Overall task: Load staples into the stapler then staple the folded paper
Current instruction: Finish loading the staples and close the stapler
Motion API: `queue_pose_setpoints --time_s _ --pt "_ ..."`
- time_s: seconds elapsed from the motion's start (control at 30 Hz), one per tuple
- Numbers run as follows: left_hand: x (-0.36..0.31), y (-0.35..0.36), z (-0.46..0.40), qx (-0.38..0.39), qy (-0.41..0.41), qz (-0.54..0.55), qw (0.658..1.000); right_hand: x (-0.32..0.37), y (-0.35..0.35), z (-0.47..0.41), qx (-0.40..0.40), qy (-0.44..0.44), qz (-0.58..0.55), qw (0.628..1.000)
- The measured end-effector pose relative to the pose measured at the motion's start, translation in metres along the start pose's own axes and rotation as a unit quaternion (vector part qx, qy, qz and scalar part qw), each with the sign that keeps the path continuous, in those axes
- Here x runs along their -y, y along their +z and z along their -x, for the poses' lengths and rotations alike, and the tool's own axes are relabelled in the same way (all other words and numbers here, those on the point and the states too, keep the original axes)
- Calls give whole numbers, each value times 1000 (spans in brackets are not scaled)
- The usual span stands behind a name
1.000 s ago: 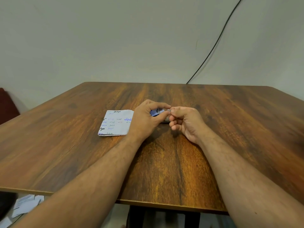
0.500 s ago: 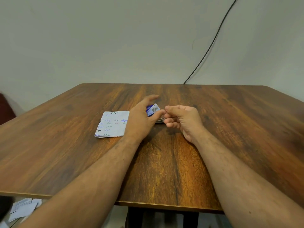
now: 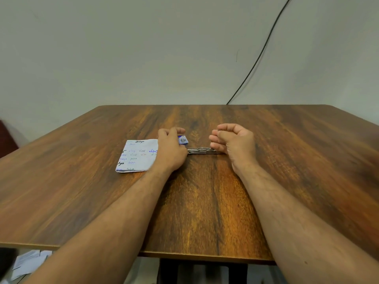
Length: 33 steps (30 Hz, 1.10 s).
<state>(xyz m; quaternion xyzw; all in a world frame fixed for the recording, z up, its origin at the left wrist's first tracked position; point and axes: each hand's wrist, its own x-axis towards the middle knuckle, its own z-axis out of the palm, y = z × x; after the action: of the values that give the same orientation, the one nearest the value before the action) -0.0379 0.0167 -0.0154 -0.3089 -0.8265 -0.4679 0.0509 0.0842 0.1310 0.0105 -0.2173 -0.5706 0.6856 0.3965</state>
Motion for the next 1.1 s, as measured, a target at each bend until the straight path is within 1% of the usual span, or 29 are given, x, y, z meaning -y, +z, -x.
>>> queue_pose_setpoints --time_s 0.07,0.17,0.23,0.3,0.43,0.53,0.6,0.7,0.77,0.83,0.9,0.93,1.0,1.1 --pt "2 1 -3 -5 0 -4 1000 0 0 0 6 0 -6 1000" --pt "5 0 -5 -29 -29 23 999 -1 0 0 12 2 5 1000" --pt "4 -1 -5 -32 -42 8 999 -2 1 -1 10 -1 12 1000" --pt "4 0 -4 -18 -41 -8 999 -1 2 -2 5 -9 21 1000" --pt "4 3 -5 9 -1 -53 999 0 2 -2 -14 -29 20 999" --pt "2 3 -4 22 7 -59 998 1 1 -2 -27 -37 22 999" --pt "1 4 -3 59 11 -59 996 0 0 -2 -26 -35 21 999" --pt "2 6 -4 103 33 -126 986 -2 0 -4 -19 -39 27 999" --pt "2 6 -5 100 54 -137 984 -4 0 -5 -19 -39 31 999" --pt "0 4 -4 55 93 -88 990 -4 0 -6 -15 -35 34 999" --pt "-2 1 2 -2 141 -4 990 -3 1 -3 5 -31 49 998" --pt "-3 -1 5 -16 157 36 987 -2 2 -2 21 -29 60 998" --pt "-7 -4 11 -11 177 92 980 -1 2 1 59 -21 75 995" --pt "-11 -5 15 2 200 114 973 -4 1 2 123 -9 84 989"
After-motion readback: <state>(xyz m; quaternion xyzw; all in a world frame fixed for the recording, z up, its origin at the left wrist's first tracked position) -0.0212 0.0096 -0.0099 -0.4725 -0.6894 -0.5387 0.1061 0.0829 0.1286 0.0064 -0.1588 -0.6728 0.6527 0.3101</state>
